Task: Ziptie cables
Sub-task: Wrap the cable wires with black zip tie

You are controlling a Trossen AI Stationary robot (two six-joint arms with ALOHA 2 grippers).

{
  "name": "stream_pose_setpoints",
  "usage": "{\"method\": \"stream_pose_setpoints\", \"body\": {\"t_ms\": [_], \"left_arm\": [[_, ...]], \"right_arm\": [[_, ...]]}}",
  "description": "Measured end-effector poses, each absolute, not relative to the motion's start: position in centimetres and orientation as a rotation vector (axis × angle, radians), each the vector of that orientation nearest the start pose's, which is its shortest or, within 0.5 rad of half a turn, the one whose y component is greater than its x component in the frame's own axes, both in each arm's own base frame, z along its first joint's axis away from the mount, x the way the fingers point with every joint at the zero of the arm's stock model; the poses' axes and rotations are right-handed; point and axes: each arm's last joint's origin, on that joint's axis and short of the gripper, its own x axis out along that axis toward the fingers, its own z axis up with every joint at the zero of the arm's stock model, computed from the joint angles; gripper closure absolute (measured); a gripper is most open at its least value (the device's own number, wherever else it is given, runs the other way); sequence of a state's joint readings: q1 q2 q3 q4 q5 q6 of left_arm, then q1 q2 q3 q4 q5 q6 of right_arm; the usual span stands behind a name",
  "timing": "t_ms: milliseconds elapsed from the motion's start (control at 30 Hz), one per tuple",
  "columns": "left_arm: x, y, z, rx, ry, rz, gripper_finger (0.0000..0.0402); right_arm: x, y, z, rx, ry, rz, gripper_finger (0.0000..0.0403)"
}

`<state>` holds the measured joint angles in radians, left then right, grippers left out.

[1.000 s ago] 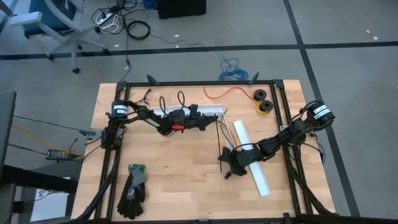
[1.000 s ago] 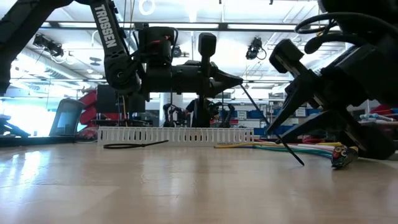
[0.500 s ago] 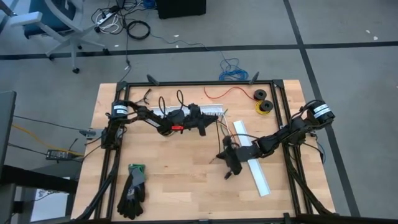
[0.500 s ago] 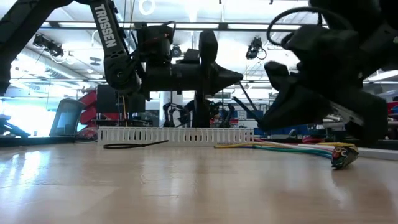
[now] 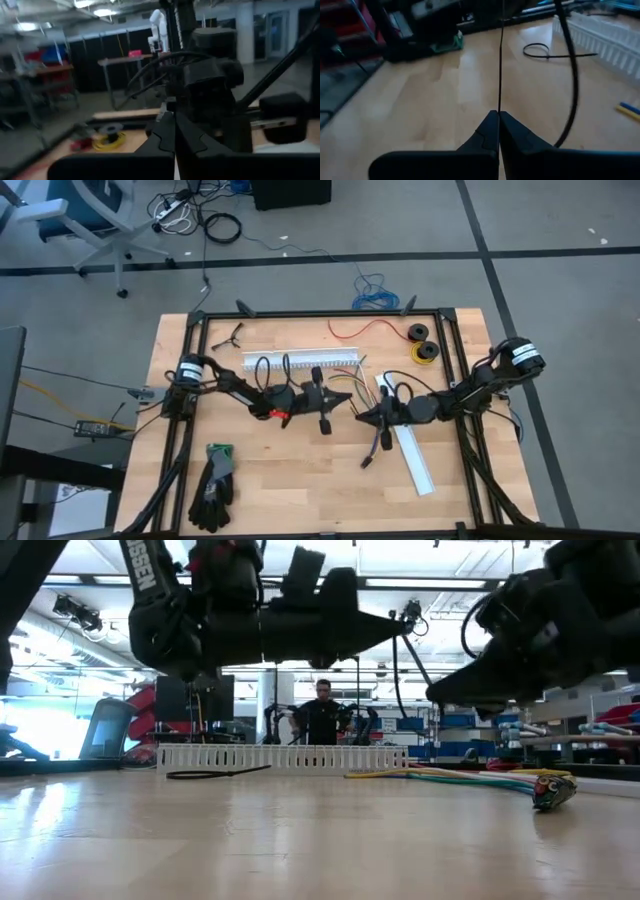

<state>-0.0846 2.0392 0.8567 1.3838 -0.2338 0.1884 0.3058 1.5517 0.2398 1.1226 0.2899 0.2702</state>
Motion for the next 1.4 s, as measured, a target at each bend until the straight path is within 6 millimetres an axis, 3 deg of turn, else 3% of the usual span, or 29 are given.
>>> {"method": "stream_pose_setpoints", "body": {"t_ms": [167, 400, 1400], "left_arm": [[38.8, -4.7, 15.7, 0.435, -0.112, 0.203, 0.0401], [38.4, -6.3, 16.0, 0.550, -0.068, 0.367, 0.0401], [38.3, -6.9, 15.9, 0.602, -0.036, 0.399, 0.0401]], "right_arm": [[23.1, 6.0, 13.9, 0.311, 0.117, 0.026, 0.0403], [22.9, 6.5, 14.3, 0.393, 0.081, 0.042, 0.0403], [23.1, 6.0, 14.4, 0.491, 0.066, 0.035, 0.0403]]}}
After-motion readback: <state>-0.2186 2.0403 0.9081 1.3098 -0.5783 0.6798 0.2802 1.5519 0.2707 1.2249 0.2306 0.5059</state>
